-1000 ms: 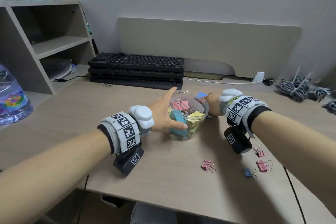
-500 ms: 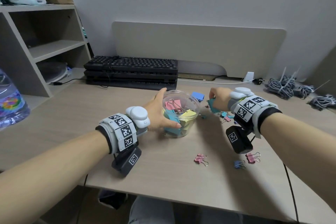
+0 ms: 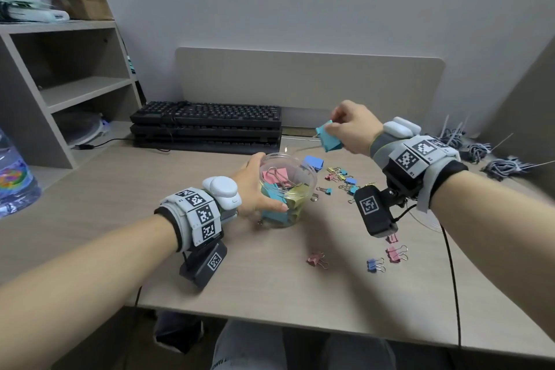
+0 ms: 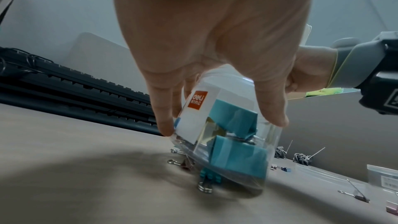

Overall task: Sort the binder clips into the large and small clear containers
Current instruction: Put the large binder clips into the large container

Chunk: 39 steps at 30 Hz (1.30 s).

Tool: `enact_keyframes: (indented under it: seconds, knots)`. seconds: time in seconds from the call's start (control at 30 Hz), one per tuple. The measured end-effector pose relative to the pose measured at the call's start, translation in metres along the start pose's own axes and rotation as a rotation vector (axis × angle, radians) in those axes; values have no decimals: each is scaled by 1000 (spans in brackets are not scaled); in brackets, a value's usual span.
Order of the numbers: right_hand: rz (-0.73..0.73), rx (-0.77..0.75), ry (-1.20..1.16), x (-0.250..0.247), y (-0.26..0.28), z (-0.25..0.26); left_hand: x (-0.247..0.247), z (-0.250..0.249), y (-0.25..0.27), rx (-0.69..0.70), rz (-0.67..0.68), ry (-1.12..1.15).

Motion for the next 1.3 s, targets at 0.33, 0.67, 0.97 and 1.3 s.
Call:
enact_keyframes:
  seconds: [0.33,0.67,0.97,1.3]
  knots:
    - [274,-224,352,59,6,29,2,-10,3,83,8,-25]
    - [378,64,569,76,-55,-55,4,4,-12,75,56,46]
    - [639,65,813,127,-79,-87,4,6,-12,107,74,93]
    - [368,102,693,87,-67,-92,9,4,-11,76,87,152]
Point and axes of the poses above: each hand's wrist, its own y-axis away from the middle knuckle, its own x-axis out of the palm, z = x × y, the point moved 5 cm from there along -y, towards the middle knuckle, and after that the axes turned 2 degrees about -x, right-handed, at the moved point
